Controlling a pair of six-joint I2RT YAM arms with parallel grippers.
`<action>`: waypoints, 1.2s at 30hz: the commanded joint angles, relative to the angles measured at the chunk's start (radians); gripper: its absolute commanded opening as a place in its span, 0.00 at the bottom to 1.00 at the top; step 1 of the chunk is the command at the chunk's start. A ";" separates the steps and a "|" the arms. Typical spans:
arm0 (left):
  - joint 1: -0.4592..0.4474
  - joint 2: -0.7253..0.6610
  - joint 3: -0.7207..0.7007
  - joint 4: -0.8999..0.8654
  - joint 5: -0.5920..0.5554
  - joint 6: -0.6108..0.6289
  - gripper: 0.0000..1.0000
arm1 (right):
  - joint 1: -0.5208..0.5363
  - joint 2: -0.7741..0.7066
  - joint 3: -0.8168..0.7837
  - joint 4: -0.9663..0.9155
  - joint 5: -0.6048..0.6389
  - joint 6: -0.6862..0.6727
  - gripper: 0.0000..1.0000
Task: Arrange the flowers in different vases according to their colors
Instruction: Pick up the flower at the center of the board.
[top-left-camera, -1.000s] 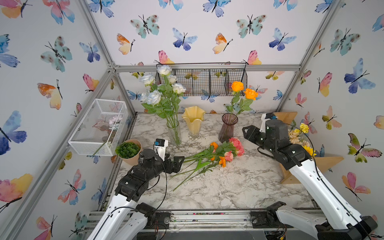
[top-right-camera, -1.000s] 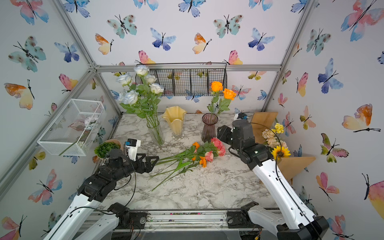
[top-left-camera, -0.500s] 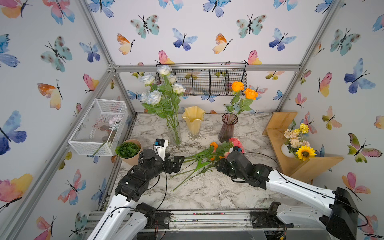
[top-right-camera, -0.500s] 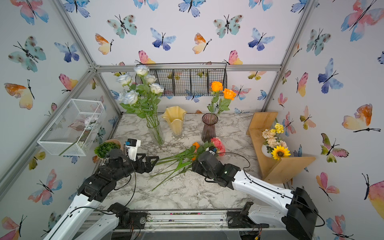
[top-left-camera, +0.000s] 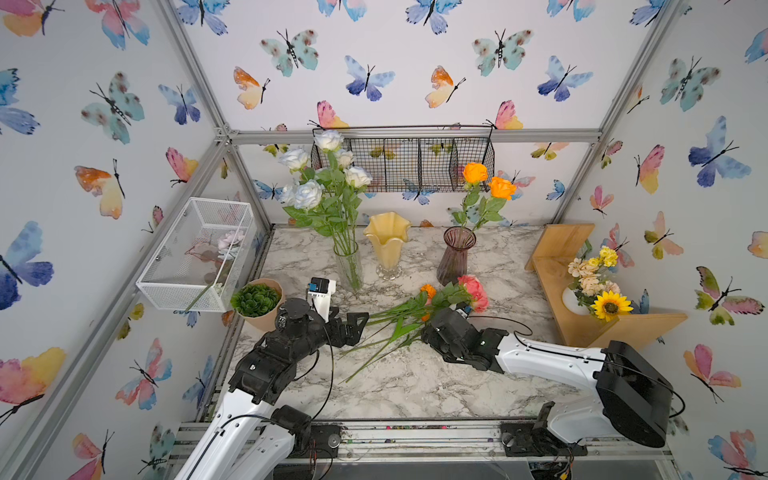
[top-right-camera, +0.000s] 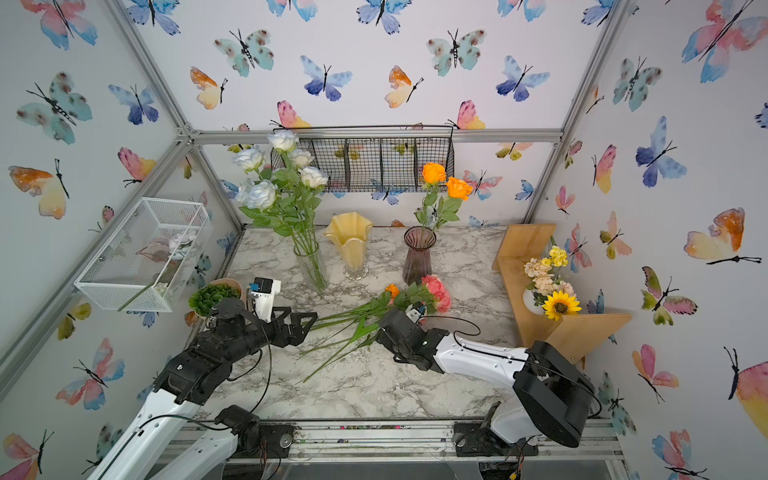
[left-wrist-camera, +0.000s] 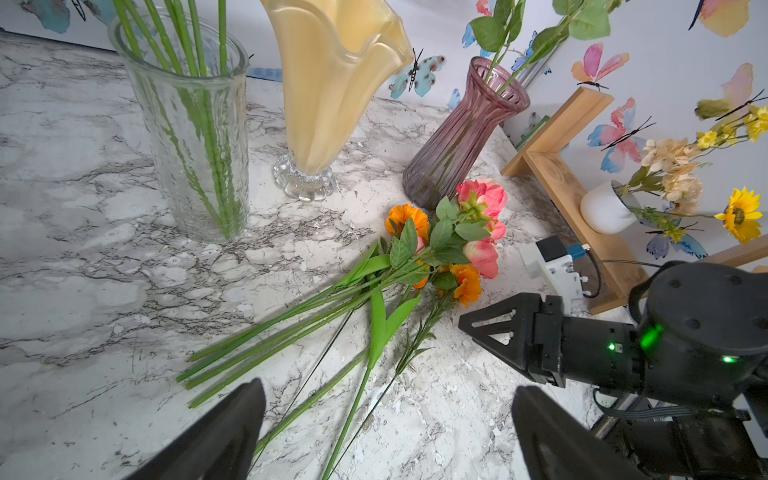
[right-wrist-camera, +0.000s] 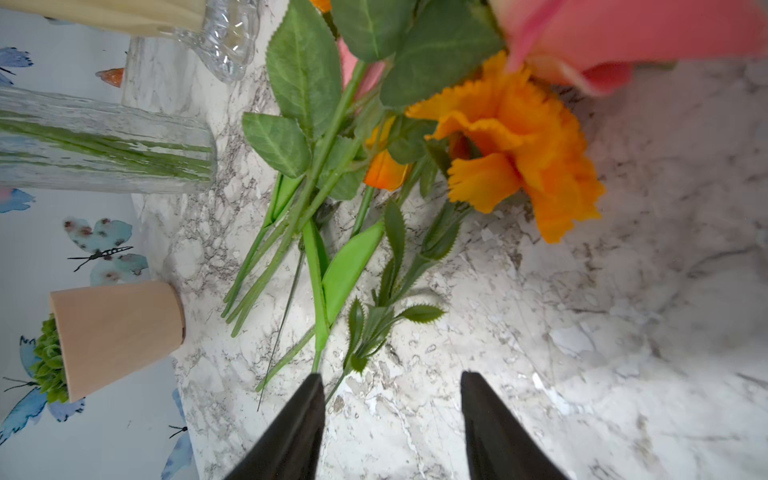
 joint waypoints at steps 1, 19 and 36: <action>-0.004 -0.013 -0.003 0.011 0.014 0.008 0.99 | 0.005 0.030 0.010 0.025 0.039 0.026 0.53; -0.004 -0.021 -0.003 0.012 0.021 0.010 0.99 | 0.004 0.238 0.113 0.054 0.083 0.032 0.42; -0.002 -0.025 -0.003 0.014 0.023 0.010 0.99 | -0.013 0.323 0.161 0.050 0.104 0.039 0.36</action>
